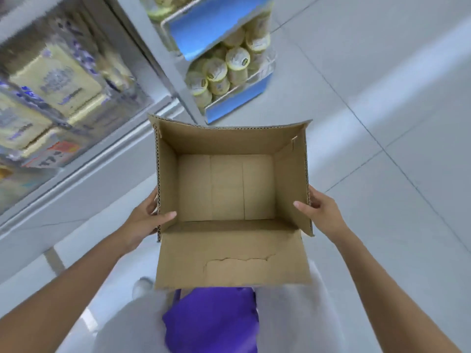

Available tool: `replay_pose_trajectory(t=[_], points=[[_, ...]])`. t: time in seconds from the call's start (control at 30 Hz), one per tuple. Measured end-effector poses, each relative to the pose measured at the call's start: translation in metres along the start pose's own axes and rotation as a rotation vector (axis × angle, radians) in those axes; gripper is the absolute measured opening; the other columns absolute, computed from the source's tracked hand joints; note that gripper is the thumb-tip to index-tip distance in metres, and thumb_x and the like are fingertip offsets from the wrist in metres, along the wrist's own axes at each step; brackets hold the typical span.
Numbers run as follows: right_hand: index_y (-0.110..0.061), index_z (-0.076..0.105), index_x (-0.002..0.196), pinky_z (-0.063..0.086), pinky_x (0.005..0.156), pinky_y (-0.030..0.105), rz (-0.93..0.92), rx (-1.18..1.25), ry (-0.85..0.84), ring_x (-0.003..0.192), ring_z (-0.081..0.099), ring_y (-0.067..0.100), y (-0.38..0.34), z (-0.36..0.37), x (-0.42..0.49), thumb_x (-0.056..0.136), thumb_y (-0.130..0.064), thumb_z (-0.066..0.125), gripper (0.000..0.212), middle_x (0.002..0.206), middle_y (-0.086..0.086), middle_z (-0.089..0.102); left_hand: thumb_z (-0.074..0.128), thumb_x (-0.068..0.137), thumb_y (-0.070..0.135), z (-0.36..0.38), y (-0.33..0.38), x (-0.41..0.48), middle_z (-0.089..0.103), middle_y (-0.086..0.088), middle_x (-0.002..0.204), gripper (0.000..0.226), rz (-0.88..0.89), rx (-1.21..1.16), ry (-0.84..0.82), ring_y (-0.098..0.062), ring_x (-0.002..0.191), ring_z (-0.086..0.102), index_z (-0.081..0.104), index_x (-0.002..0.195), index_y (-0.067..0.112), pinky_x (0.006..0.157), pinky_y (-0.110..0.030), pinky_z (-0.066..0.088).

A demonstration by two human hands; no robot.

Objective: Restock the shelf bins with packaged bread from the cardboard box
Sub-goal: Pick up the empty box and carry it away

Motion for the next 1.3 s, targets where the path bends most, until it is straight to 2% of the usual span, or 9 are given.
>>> replay_pose_trajectory(t=[0.07,0.33,0.47,0.57,0.77,0.93,1.0,1.1,1.3], points=[[-0.031,0.059,0.132,0.048,0.096,0.021,0.012,0.049,0.057,0.098,0.065,-0.002,-0.008,-0.057,-0.024,0.091,-0.008,0.065,0.047,0.11,-0.022,0.07,0.077,0.082,0.019,0.042,0.05,-0.009,0.054,0.019,0.138,0.082,0.013,0.062,-0.049,-0.01,0.119,0.059,0.033,0.144,0.05,0.086,-0.034,0.051],[-0.034,0.063,0.125,0.049,0.102,0.038,0.066,0.193,0.305,0.106,0.067,0.007,-0.039,-0.264,-0.116,0.09,-0.018,0.069,0.039,0.112,-0.015,0.072,0.08,0.078,0.026,0.197,0.249,-0.058,0.05,0.012,0.143,0.087,0.103,0.27,-0.188,-0.012,0.117,0.059,0.03,0.148,0.043,0.09,-0.039,0.047],[-0.03,0.058,0.133,0.044,0.108,0.043,0.127,0.349,0.464,0.123,0.058,0.011,-0.035,-0.33,-0.159,0.081,-0.033,0.076,0.055,0.122,-0.012,0.068,0.075,0.085,0.021,0.269,0.333,-0.086,0.032,0.007,0.154,0.088,0.167,0.396,-0.257,-0.012,0.14,0.034,0.021,0.152,0.039,0.09,-0.038,0.04],[-0.03,0.062,0.125,0.048,0.104,0.04,0.148,0.442,0.543,0.113,0.065,0.01,-0.045,-0.366,-0.187,0.09,-0.015,0.069,0.039,0.115,-0.01,0.071,0.075,0.084,0.023,0.322,0.394,-0.102,0.028,0.003,0.158,0.087,0.213,0.484,-0.335,-0.013,0.142,0.032,0.022,0.151,0.041,0.088,-0.038,0.042],[-0.025,0.063,0.127,0.048,0.104,0.042,0.218,0.585,0.715,0.112,0.065,0.013,-0.035,-0.445,-0.232,0.09,-0.014,0.069,0.039,0.114,-0.008,0.072,0.077,0.082,0.028,0.439,0.489,-0.108,0.041,0.008,0.147,0.081,0.249,0.679,-0.472,-0.006,0.119,0.046,0.03,0.146,0.047,0.073,-0.033,0.049],[-0.025,0.063,0.127,0.048,0.101,0.03,0.229,0.667,0.866,0.116,0.062,0.009,0.006,-0.542,-0.247,0.087,-0.018,0.072,0.042,0.116,-0.012,0.071,0.074,0.085,0.023,0.591,0.556,-0.097,0.057,0.028,0.104,0.071,0.255,0.802,-0.565,-0.001,0.098,0.056,0.035,0.138,0.049,0.069,-0.029,0.049],[-0.025,0.063,0.128,0.049,0.096,0.026,0.237,0.693,0.905,0.114,0.063,0.008,0.031,-0.593,-0.242,0.086,-0.018,0.073,0.043,0.113,-0.014,0.071,0.076,0.083,0.026,0.66,0.579,-0.086,0.062,0.024,0.114,0.068,0.241,0.846,-0.617,-0.002,0.103,0.059,0.042,0.137,0.048,0.069,-0.03,0.052],[-0.026,0.065,0.126,0.048,0.103,0.038,0.249,0.714,0.922,0.114,0.064,0.011,0.067,-0.68,-0.23,0.085,-0.02,0.075,0.043,0.114,-0.012,0.071,0.076,0.082,0.03,0.76,0.616,-0.074,0.064,0.021,0.122,0.072,0.234,0.916,-0.634,-0.004,0.109,0.06,0.04,0.141,0.048,0.072,-0.032,0.055],[-0.023,0.05,0.142,0.044,0.108,0.037,0.326,0.655,0.959,0.125,0.055,0.011,0.105,-0.871,-0.216,0.063,-0.053,0.08,0.089,0.133,-0.007,0.06,0.073,0.086,0.027,0.948,0.706,-0.091,0.064,0.019,0.113,0.072,0.29,0.94,-0.687,-0.002,0.102,0.059,0.034,0.144,0.046,0.067,-0.029,0.048]])
Point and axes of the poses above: each hand's wrist, its own x-axis towards the middle knuckle, its own z-axis out of the palm, y = z × x, the point moved 10 cm from there along x, towards the middle knuckle
